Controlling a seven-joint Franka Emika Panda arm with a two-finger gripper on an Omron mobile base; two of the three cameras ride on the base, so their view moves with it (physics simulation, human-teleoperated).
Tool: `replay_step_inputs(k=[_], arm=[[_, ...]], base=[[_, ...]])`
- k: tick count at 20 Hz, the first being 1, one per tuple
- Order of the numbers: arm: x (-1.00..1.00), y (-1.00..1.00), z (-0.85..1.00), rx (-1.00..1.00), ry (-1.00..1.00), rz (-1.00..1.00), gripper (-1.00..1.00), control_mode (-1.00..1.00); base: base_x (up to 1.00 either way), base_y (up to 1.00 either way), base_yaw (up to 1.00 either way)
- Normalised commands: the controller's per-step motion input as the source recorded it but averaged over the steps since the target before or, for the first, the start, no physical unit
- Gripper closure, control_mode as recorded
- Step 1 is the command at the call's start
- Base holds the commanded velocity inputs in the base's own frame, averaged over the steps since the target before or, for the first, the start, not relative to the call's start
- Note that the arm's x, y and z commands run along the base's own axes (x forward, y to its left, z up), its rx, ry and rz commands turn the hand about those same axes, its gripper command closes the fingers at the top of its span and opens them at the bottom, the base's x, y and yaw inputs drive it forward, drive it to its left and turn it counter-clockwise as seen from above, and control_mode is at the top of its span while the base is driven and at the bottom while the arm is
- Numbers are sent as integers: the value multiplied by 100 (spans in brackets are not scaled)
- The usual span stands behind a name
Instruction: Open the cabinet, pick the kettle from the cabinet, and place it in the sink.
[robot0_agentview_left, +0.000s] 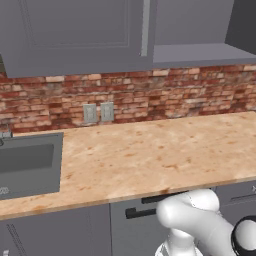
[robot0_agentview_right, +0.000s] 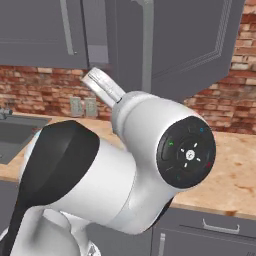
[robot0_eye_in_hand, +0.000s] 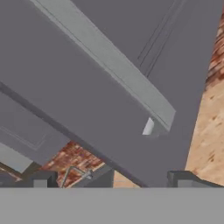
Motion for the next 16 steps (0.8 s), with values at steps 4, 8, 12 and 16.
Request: replay_step_inputs(k=[4, 8, 12, 16], arm=[[-40, 35, -2, 0, -3, -18, -100, -100], [-38, 30, 0, 0, 0, -29, -100, -100], [-34, 40, 0, 0, 0, -32, -100, -100], [-35, 43, 0, 0, 0, -27, -100, -100]], base=[[0, 0, 0], [0, 0, 0], [0, 0, 0], [0, 0, 0]])
